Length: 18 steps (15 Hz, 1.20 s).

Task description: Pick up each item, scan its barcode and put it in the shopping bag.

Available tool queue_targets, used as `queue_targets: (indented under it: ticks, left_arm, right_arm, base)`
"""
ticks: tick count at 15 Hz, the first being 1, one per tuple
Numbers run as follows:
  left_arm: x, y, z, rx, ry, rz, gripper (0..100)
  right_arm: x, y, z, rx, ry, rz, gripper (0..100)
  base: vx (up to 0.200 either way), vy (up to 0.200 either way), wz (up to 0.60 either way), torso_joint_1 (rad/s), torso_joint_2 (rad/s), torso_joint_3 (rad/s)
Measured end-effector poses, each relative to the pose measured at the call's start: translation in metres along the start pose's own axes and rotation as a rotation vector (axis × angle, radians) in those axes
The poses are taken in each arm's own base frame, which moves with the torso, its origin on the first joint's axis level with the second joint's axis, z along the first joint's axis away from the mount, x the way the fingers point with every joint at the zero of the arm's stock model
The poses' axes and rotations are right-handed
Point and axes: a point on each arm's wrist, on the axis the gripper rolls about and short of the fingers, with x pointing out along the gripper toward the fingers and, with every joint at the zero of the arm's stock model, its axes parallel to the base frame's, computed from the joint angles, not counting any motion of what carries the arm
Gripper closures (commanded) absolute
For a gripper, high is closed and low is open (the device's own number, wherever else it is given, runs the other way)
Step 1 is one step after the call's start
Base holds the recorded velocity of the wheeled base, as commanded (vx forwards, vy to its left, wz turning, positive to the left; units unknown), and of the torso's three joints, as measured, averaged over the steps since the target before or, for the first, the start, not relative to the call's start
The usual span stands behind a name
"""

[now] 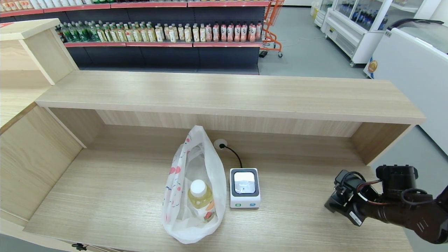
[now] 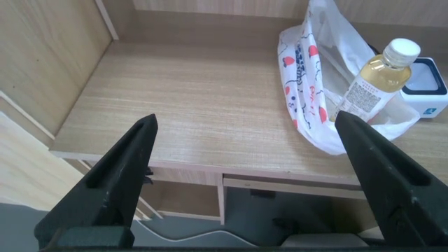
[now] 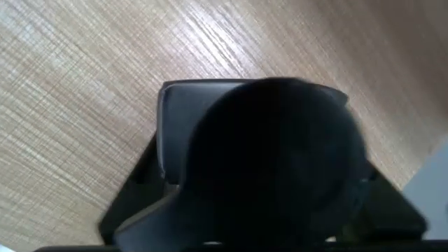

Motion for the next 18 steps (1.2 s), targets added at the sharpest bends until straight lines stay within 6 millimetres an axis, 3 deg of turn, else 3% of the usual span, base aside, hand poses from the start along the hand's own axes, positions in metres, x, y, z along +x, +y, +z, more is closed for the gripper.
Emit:
queue_targets:
  ticks: [8, 12, 18]
  left_arm:
    - [0.0, 0.0, 0.0, 0.0, 0.0, 0.0, 0]
    - [0.0, 0.0, 0.0, 0.0, 0.0, 0.0, 0]
    - [0.0, 0.0, 0.0, 0.0, 0.0, 0.0, 0]
  right_arm:
    - [-0.016, -0.002, 0.021, -0.033, -0.096, -0.027, 100]
    - [-0.033, 0.001, 0.028, -0.069, -0.317, 0.115, 100]
    - [-0.041, 0.005, 0.04, -0.547, -0.807, 0.203, 100]
  base:
    - [0.0, 0.0, 0.0, 0.0, 0.0, 0.0]
    - [0.0, 0.0, 0.0, 0.0, 0.0, 0.0]
    - [0.0, 0.0, 0.0, 0.0, 0.0, 0.0]
